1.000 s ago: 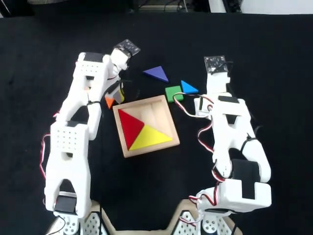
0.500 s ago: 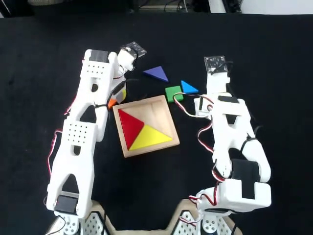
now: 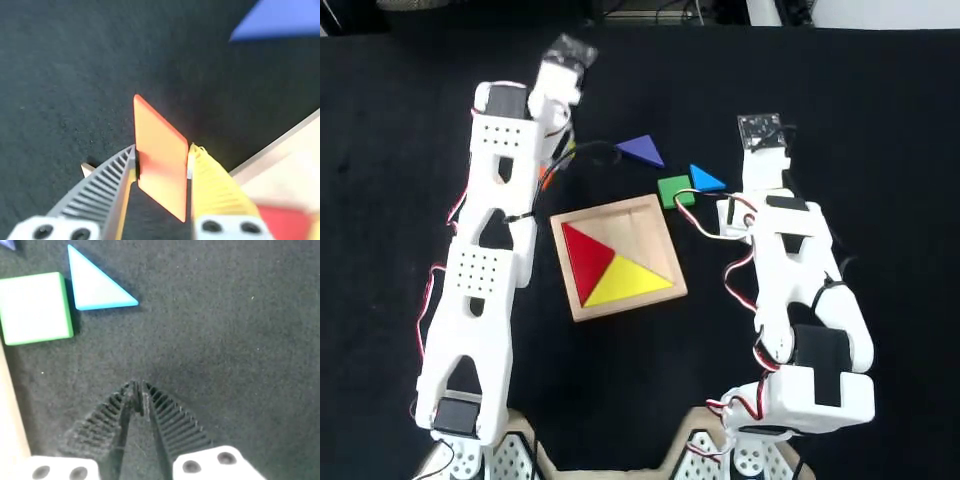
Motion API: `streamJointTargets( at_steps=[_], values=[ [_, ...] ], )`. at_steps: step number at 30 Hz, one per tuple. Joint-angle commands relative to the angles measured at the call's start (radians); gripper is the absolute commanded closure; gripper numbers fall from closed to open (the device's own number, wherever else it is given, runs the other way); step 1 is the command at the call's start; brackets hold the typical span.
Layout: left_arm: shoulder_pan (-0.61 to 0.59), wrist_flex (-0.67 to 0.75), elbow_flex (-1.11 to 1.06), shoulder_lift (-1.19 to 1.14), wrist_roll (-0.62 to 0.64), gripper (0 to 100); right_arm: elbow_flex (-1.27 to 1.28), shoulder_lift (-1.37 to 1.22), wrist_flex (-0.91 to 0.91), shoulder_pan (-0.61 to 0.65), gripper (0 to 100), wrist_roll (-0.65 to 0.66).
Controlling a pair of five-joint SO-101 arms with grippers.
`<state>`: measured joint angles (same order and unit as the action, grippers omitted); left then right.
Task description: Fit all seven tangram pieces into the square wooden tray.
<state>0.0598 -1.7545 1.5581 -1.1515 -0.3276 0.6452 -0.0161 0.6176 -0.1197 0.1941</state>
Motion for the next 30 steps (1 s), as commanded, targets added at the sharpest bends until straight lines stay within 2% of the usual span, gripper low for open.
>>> streamJointTargets(
  at_steps=[1, 7, 9, 11, 15, 20, 24, 30],
  values=[
    [0.053, -0.009, -0.105, 0.247, 0.258, 92, -0.03, 0.01, -0.014, 0.005, 98.6, 0.009],
    [0.228, -0.008, -0.526, 0.582, 0.509, 92, -0.024, 0.053, -0.014, -0.066, 98.6, -0.008],
    [0.303, -0.002, -0.639, 0.694, 0.595, 92, 0.002, 0.085, -0.02, -0.098, 98.6, -0.058],
    [0.351, 0.038, -0.75, 0.789, 0.701, 92, 0.019, 0.12, -0.025, -0.132, 98.6, -0.107],
    [0.341, 0.196, -0.993, 0.855, 0.896, 92, 0.074, 0.174, -0.084, -0.181, 98.6, -0.161],
    [0.351, 0.387, -1.288, 0.855, 0.971, 92, 0.114, 0.206, -0.123, -0.184, 98.6, -0.169],
    [0.367, 0.5, -1.42, 0.855, 1.129, 92, 0.114, 0.205, -0.129, -0.183, 98.6, -0.169],
    [0.438, 0.664, -1.529, 0.855, 1.148, 92, 0.114, 0.205, -0.129, -0.183, 98.6, -0.166]
  ],
)
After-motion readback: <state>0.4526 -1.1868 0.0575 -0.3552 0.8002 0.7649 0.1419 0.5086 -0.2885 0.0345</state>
